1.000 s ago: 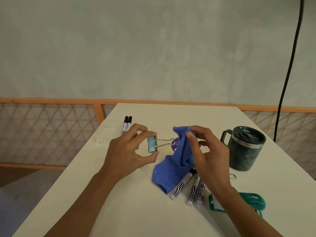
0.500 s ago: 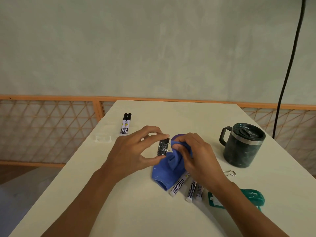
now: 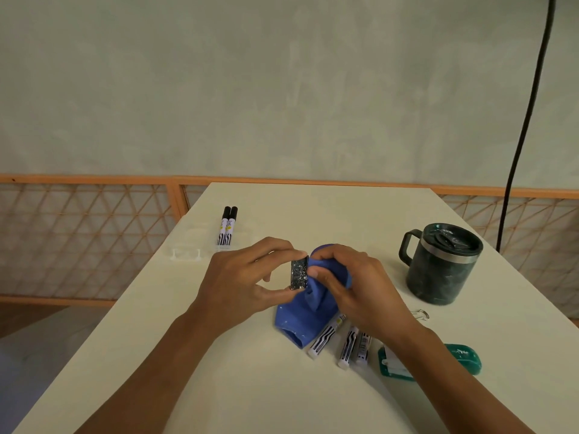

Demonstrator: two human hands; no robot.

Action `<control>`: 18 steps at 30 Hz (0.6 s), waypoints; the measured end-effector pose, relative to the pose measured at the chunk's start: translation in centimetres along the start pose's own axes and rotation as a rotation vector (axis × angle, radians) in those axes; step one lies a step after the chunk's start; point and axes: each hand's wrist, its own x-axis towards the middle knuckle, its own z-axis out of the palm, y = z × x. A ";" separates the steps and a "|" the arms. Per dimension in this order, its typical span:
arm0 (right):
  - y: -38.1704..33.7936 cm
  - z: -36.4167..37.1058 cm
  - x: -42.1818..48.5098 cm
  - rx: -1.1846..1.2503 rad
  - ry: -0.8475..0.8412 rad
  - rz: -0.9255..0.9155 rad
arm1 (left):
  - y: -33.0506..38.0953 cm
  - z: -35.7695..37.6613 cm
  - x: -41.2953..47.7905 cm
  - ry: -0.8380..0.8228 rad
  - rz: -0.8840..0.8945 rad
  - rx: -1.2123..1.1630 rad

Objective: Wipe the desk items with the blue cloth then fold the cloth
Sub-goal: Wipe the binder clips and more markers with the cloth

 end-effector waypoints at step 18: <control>-0.5 -1.3 0.3 0.165 0.014 0.185 | -0.6 -0.8 0.3 -0.022 -0.036 -0.049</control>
